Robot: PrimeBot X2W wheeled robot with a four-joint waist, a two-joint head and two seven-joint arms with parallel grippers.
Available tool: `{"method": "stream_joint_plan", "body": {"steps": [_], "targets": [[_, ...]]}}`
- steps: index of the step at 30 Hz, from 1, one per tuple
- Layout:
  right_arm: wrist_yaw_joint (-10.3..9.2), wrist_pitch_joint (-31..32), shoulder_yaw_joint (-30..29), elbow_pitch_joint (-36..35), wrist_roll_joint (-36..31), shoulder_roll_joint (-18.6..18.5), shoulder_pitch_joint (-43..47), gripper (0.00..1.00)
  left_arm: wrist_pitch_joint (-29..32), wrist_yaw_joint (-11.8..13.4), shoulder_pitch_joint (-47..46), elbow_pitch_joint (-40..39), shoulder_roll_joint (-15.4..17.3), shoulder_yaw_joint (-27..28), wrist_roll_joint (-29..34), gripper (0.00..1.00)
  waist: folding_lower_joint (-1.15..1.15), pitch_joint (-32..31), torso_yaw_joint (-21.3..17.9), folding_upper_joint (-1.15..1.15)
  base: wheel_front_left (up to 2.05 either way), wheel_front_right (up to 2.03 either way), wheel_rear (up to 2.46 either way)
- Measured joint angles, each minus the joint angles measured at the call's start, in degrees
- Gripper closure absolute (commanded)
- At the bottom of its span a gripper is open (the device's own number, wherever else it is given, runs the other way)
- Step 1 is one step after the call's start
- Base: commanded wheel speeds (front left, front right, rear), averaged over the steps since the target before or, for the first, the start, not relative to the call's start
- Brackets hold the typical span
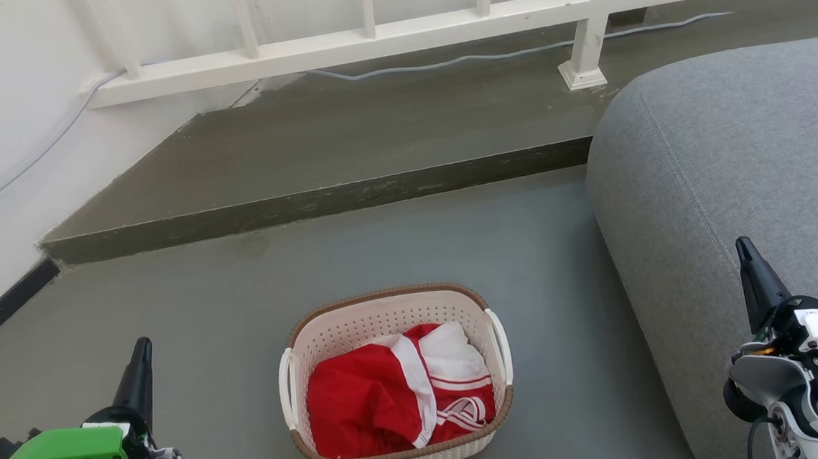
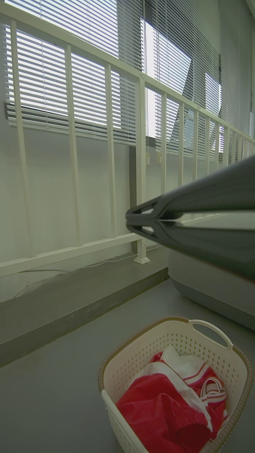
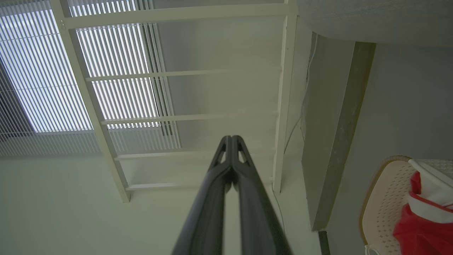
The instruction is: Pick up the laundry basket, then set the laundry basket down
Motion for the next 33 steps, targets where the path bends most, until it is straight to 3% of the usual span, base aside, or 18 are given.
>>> {"method": "stream_joint_plan", "body": {"steps": [33], "targets": [[0.00,0.0,-0.1,0.0,0.0,0.1,0.0,1.00,0.0,0.0,0.0,0.0,0.0,0.0,0.0,1.00,0.00,0.0,0.0,0.00,0.00,0.00,0.00]]}}
